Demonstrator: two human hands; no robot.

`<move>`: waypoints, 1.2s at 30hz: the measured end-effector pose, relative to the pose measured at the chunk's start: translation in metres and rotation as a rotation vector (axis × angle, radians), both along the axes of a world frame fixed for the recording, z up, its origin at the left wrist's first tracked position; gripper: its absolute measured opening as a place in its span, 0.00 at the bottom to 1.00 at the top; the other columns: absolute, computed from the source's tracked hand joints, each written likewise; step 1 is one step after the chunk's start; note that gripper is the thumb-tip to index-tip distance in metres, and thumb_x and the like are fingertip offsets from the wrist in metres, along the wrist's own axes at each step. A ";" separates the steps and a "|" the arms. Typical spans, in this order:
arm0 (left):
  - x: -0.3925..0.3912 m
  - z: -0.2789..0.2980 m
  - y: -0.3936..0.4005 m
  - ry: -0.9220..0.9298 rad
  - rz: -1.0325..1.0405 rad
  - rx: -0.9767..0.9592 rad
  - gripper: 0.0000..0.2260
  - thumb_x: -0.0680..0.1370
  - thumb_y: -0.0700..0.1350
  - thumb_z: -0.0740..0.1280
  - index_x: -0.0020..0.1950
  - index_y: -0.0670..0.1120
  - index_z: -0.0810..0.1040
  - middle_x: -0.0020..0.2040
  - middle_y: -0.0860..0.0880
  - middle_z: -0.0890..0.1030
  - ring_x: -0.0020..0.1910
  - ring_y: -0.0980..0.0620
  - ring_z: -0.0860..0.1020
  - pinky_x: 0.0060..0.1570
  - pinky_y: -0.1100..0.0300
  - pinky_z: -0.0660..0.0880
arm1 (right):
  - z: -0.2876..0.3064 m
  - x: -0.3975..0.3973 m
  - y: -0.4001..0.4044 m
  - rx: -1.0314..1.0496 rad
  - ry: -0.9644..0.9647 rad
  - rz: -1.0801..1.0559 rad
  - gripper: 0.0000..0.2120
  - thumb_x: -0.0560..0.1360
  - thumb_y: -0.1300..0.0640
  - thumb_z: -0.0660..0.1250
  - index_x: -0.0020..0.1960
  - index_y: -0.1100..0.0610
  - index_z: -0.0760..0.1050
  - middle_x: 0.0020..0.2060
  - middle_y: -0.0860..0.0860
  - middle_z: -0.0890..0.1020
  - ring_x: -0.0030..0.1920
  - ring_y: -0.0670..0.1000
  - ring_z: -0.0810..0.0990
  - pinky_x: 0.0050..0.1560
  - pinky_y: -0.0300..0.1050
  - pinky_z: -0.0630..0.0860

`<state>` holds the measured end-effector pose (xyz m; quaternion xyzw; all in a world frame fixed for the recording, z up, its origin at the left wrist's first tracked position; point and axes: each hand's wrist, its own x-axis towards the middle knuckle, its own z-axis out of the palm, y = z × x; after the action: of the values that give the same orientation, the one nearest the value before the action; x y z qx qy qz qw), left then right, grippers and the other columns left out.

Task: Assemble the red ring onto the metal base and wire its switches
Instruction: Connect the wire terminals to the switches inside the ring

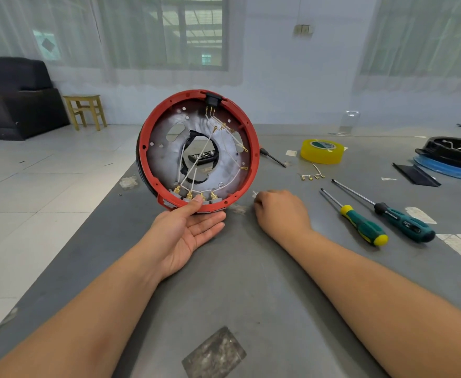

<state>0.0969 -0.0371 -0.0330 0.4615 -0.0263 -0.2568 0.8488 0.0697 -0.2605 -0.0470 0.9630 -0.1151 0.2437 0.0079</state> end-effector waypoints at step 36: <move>-0.005 -0.002 0.006 -0.015 0.019 -0.010 0.07 0.83 0.42 0.69 0.56 0.38 0.82 0.54 0.34 0.86 0.53 0.39 0.87 0.43 0.49 0.86 | 0.024 -0.041 -0.007 0.582 0.180 0.244 0.14 0.80 0.59 0.64 0.57 0.46 0.84 0.49 0.44 0.81 0.49 0.44 0.79 0.41 0.20 0.66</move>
<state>0.0917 -0.0313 -0.0353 0.4595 -0.0295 -0.2452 0.8532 0.0287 -0.2679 -0.0233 0.9492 -0.0625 0.1136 -0.2868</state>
